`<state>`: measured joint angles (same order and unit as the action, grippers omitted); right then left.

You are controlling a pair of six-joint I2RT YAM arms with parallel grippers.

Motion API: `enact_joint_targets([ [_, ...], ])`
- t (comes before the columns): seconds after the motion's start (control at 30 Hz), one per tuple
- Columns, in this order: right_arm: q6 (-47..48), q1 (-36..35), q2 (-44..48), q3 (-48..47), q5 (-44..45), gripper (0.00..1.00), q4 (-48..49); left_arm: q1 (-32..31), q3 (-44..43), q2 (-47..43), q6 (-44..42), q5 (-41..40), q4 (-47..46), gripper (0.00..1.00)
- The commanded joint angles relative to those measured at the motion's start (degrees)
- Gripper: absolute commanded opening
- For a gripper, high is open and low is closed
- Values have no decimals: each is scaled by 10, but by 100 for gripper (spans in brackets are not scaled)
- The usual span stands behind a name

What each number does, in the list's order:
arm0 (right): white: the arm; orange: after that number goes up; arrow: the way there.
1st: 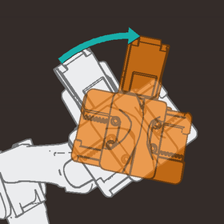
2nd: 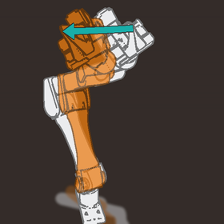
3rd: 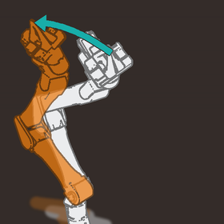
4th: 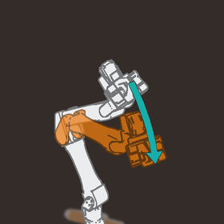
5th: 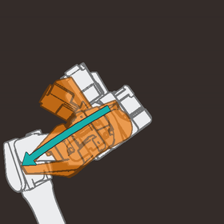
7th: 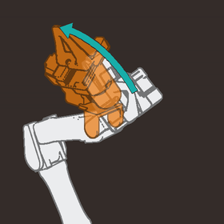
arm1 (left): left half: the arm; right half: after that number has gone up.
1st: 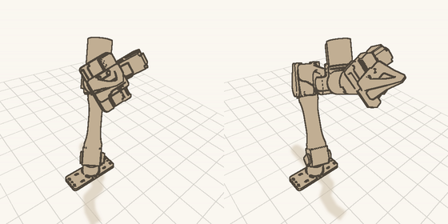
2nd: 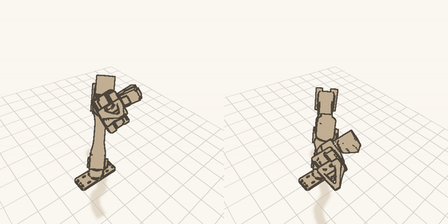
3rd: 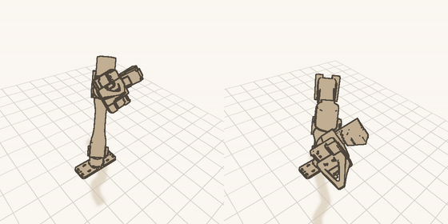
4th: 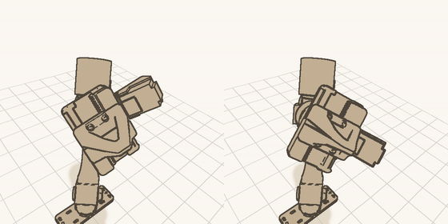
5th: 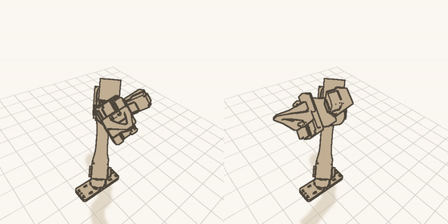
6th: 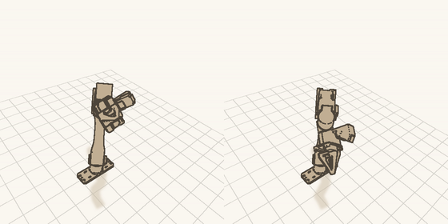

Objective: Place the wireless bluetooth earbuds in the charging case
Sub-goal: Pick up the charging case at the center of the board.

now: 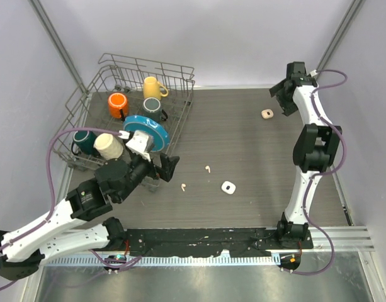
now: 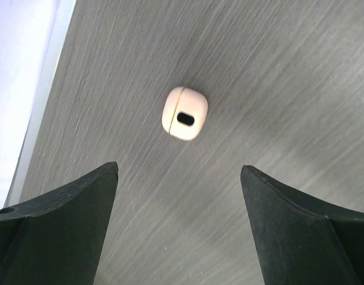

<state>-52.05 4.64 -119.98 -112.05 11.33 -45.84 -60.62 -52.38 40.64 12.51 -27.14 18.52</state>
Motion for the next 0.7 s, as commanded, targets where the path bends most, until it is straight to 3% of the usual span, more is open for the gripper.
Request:
enact_joint_targets([
  [0.0, -9, 2, -80, -104, 26, 88, -62, 3, -18, 22, -16, -14, -2, 100],
  [0.13, -2, 2, -136, -169, 21, 86, -72, 6, -19, 45, -19, -1, 1, 100],
  [0.67, 27, 2, -229, -236, -7, 81, -56, 65, -29, 92, -11, 52, 5, 100],
])
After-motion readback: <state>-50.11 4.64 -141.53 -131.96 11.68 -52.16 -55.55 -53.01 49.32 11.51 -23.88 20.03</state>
